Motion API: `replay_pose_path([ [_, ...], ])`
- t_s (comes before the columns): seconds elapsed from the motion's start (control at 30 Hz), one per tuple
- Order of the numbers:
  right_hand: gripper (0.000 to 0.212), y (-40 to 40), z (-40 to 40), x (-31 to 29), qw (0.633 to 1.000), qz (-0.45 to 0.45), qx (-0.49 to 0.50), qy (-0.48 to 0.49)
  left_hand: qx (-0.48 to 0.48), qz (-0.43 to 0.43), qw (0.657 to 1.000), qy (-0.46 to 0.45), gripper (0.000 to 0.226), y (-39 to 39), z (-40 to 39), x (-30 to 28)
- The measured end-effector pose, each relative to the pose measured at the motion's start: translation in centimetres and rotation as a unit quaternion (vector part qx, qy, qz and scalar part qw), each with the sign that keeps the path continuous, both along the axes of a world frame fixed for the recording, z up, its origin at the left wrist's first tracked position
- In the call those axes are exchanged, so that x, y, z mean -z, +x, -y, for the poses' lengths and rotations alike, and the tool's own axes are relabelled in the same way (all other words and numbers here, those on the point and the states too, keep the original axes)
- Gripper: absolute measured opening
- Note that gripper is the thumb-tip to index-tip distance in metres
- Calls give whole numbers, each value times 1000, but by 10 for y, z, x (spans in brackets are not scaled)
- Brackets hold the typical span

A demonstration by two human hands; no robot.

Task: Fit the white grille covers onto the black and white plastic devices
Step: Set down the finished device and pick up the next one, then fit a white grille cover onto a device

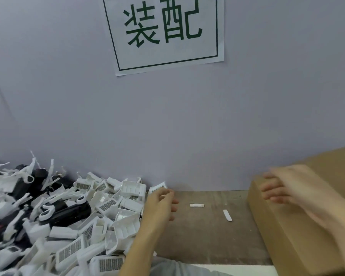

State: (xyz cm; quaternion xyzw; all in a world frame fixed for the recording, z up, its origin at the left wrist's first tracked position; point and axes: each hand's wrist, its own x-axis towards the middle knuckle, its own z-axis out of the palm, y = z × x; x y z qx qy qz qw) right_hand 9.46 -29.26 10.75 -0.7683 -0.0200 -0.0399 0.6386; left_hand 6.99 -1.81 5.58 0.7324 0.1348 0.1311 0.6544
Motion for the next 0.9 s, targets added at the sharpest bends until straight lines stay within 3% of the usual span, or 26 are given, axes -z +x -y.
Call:
replay_pose_path([
  [0.1,31,-6,-70,33,987,-14,-73,-144,0,25,983,184,13,-7,-13,-15],
  [0.17,29,-5,-104,71,977,2,-105,-185,32,-3,943,331,11,-10,-34,-34],
  [0.27,23,-5,-123,105,967,33,-116,-226,81,-144,810,563,27,-12,-87,-68],
  [0.37,27,0,-121,110,980,15,-104,-171,40,-288,669,684,38,-13,-144,-92],
  [0.43,28,-1,-121,109,983,8,-113,-147,47,-365,621,692,51,-15,-174,-92],
  [0.47,28,-3,-122,110,981,4,-120,-150,60,-397,614,679,62,-16,-186,-87],
  [0.53,28,-5,-124,109,979,-1,-127,-158,61,-422,634,645,79,-20,-209,-70],
  [0.63,28,-7,-123,109,981,-2,-128,-143,12,-341,673,656,41,-25,-233,-50],
  [0.73,28,-6,-122,110,982,1,-122,-145,-54,-297,682,666,27,-26,-237,-53],
  [0.8,28,-5,-123,111,983,5,-121,-141,-122,-220,755,605,23,-23,-225,-69],
  [0.9,28,-3,-126,111,986,14,-107,-126,-175,-59,902,390,17,-17,-187,-94],
])
